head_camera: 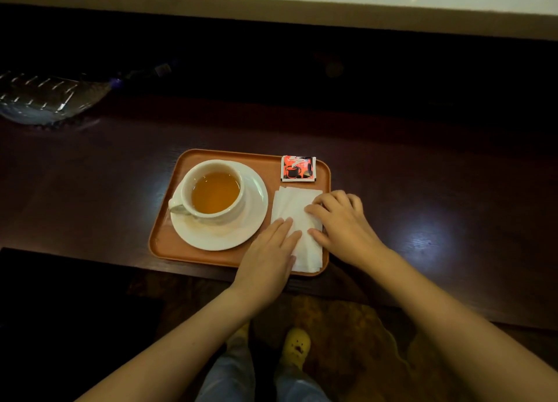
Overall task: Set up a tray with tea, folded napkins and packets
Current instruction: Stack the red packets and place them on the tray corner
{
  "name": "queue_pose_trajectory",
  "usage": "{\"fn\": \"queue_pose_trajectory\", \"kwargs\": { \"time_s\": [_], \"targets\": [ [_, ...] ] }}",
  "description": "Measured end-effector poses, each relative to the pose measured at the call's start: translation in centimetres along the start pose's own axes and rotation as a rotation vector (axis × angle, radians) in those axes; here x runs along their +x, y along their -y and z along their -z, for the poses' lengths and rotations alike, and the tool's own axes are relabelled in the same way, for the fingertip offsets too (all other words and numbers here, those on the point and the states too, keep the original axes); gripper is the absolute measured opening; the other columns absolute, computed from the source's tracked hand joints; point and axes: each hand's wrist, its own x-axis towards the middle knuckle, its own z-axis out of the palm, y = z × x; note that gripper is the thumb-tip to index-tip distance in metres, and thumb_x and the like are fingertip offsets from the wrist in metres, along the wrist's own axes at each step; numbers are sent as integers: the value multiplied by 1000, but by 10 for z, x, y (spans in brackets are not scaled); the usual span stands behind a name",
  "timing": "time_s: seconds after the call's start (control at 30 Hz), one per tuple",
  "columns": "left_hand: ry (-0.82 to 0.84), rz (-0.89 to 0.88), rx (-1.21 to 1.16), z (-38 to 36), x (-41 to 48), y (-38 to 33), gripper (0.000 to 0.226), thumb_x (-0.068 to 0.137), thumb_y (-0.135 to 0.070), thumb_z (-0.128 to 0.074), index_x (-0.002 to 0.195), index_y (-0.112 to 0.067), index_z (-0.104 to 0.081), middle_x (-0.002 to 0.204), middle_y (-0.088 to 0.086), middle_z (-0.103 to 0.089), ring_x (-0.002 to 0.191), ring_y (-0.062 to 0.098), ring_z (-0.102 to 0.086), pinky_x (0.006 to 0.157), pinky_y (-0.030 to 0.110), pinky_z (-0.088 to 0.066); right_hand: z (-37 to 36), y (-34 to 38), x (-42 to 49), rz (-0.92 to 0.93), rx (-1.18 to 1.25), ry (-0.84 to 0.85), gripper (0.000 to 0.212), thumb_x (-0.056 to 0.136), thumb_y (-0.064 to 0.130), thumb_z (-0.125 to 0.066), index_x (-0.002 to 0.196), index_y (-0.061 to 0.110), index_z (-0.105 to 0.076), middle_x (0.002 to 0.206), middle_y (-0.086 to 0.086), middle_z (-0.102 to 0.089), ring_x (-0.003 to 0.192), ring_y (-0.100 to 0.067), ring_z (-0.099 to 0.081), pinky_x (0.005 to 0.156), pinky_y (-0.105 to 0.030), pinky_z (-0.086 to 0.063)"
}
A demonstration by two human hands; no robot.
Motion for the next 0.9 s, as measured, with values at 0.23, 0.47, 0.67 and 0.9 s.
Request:
{"fn": "queue_pose_trajectory", "kwargs": {
  "time_s": [0.23,0.47,0.67,0.9],
  "targets": [
    [-73,-7,-28,14,7,-7,46,92,-25,-46,137,-20,-35,151,6,-31,139,21,-25,112,31,-15,19,-11,50,-53,118,-138,39,89,24,-49,128,19,-46,132,-6,-49,123,-26,-35,102,-45,-28],
    [-158,266,-217,36,94,-2,47,91,-4,-46,136,-12,-35,142,9,-39,131,23,-33,109,35,-30,10,-22,80,-58,58,-96,39,88,24,-52,128,24,-49,129,-2,-51,121,-24,-36,97,-39,-24],
    [-36,275,-241,25,103,5,48,91,-3,-47,136,-12,-35,143,9,-39,131,25,-34,111,39,-32,3,-26,71,-55,87,-126,37,89,26,-51,126,24,-51,127,-1,-53,120,-23,-37,96,-39,-26],
    [-73,241,-283,37,91,1,54,91,-2,-46,140,-17,-30,152,7,-27,139,23,-24,112,35,-25,11,-22,67,-89,197,-123,39,89,25,-51,128,22,-49,129,-2,-51,121,-23,-37,98,-40,-26]
  ]
}}
